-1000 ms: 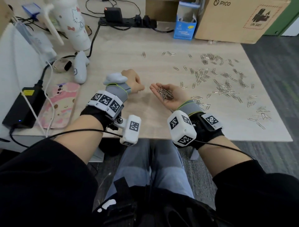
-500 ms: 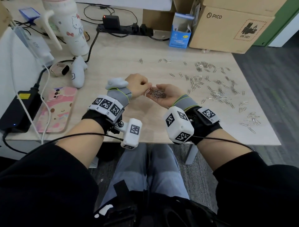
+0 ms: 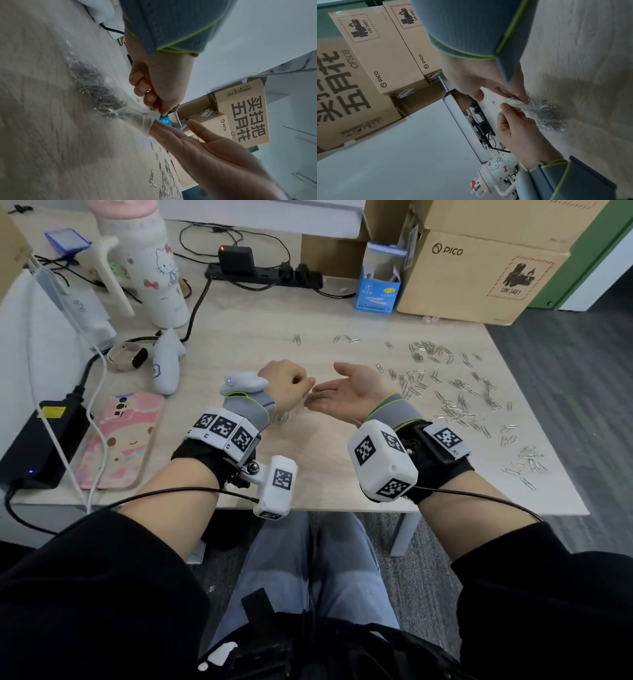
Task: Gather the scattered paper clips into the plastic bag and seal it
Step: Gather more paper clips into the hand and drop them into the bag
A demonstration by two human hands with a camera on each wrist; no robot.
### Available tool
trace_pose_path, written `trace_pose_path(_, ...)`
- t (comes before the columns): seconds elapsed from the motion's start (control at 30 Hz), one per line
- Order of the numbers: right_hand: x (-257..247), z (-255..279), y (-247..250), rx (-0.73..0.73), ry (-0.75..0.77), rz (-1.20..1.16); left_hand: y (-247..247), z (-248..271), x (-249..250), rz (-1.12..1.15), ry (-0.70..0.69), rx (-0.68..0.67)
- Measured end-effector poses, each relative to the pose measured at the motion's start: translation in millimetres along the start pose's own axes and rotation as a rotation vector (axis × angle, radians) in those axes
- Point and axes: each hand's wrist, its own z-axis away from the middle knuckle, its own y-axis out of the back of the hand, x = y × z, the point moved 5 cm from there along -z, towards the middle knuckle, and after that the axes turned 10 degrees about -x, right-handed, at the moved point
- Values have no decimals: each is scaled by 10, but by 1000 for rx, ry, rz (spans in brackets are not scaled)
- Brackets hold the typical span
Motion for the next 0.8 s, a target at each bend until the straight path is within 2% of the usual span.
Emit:
trace_pose_path(0.27,-51,50,53,-11,50,155,57,48,20,59,-49,66)
trace_pose_path(0.5,-65,42,252,127,189,221,402,195,56,141,-153,277)
trace_pose_path(0.67,88,-69,175,19,74,429,631,261,53,138,-192,340)
trace_pose_path(0.8,203,-135,-13,-91,70,425,737,311,76,124,-196,364)
